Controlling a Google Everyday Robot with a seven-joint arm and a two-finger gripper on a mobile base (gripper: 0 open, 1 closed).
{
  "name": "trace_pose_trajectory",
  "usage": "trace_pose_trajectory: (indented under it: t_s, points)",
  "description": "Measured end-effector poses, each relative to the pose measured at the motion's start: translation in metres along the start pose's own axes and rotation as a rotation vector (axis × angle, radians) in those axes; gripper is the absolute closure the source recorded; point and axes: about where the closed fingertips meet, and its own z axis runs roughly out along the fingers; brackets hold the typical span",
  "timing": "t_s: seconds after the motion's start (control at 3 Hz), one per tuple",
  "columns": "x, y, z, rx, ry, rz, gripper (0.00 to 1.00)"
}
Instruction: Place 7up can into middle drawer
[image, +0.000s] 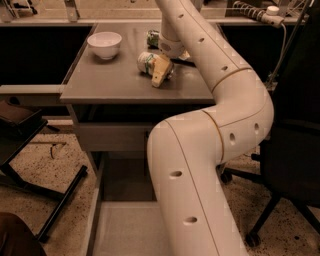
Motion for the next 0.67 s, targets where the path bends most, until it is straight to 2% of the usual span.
trace_pose_trajectory:
  t_s: [0.67]
  points:
    - [-0.0011,-0.0005,-0.0064,0.001,-0.001,0.0,0.64]
